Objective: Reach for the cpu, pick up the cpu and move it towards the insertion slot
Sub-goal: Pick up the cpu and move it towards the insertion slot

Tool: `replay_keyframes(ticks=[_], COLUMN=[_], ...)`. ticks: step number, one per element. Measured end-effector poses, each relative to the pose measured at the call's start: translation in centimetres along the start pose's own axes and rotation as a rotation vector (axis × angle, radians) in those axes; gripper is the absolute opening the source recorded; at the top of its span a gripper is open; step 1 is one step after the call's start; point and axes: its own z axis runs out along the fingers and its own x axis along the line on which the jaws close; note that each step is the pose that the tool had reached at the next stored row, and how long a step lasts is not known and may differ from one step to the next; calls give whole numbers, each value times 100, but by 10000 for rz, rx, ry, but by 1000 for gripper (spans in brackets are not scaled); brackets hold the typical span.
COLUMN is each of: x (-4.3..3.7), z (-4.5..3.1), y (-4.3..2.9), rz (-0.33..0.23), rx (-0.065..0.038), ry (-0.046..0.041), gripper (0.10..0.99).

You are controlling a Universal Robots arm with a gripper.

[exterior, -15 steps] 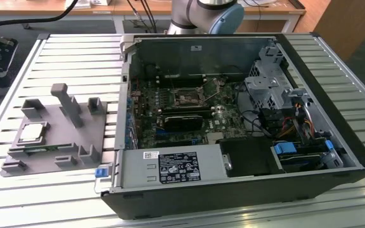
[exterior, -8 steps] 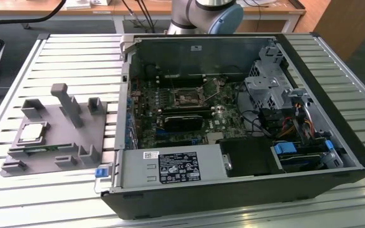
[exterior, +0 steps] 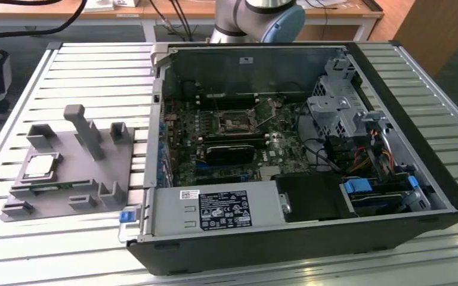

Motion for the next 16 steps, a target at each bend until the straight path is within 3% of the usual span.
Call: replay_keyframes(ticks=[1,3,6,7,16], x=[-1,-1,-1,0,1], z=[20,57,111,129,292], y=[-1,-2,-5,-6,-19], rz=[-1,0,0,0,0], rx=[0,-1,-2,-2,-5], ry=[14,33,34,35,34], gripper=[412,525,584,647,647])
